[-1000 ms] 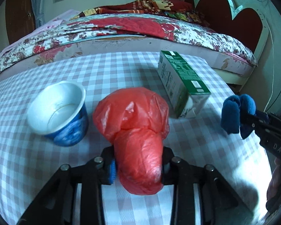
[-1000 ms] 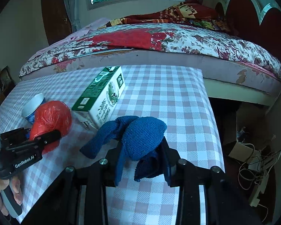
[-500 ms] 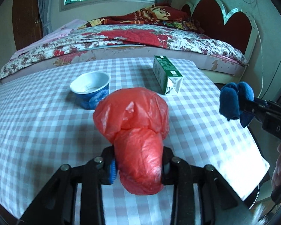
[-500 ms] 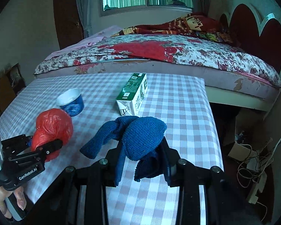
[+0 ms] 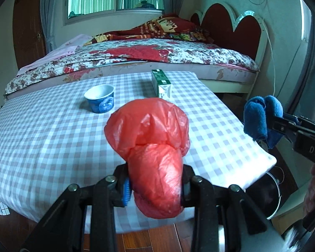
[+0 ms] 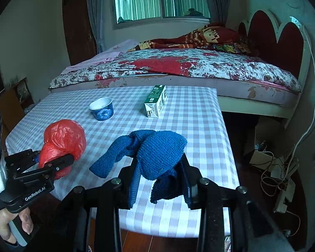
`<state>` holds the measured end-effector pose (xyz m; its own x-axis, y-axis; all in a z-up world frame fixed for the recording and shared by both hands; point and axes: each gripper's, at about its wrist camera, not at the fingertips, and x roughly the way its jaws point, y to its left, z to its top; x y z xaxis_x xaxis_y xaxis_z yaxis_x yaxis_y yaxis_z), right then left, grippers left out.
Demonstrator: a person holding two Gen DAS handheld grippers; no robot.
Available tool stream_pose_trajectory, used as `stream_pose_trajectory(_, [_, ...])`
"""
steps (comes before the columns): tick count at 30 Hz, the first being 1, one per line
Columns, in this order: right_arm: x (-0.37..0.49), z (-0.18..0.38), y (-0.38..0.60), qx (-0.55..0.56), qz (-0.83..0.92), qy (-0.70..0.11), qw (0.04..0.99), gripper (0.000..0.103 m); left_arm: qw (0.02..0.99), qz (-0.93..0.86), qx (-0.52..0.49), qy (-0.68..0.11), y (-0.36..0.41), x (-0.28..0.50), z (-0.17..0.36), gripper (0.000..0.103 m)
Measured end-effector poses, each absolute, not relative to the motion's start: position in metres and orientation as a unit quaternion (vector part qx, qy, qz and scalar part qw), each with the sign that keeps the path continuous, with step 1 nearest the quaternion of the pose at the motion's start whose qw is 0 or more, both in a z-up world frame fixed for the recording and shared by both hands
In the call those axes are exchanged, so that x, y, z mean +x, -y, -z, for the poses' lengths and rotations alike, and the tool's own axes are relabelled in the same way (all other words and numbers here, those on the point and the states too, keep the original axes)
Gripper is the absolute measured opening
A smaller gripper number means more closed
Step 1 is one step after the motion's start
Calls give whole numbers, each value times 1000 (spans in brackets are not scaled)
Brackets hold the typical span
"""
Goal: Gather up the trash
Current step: 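Carry the red bag and blue cloth in both tools toward the bin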
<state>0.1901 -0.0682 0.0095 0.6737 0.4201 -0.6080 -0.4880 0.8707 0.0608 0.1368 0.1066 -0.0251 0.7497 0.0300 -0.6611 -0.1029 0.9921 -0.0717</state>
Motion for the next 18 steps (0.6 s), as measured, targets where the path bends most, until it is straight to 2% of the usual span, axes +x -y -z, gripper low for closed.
stream_pose_trajectory(18, [127, 15, 156, -17, -188, -340, 921, 36, 928, 71, -23, -366, -12, 112, 37, 34])
